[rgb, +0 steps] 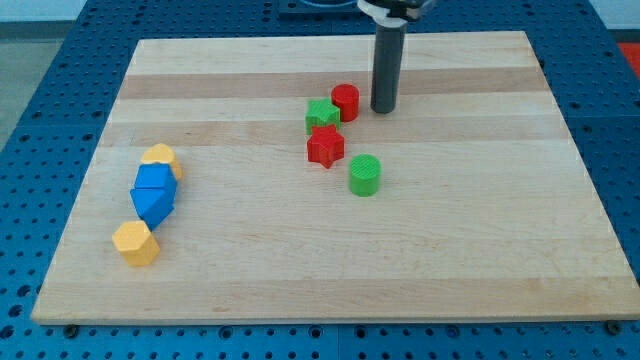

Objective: Slide the green circle down a bit

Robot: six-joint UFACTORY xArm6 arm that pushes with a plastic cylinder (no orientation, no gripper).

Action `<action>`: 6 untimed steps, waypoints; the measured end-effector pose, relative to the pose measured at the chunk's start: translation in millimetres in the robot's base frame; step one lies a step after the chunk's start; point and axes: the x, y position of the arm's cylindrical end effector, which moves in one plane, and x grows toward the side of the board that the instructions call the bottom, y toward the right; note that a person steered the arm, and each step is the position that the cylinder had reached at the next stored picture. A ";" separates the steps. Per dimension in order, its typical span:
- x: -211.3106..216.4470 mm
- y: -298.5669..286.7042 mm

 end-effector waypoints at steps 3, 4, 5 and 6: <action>61.9 -13.2; 84.0 -23.3; 107.9 -26.7; 107.3 7.5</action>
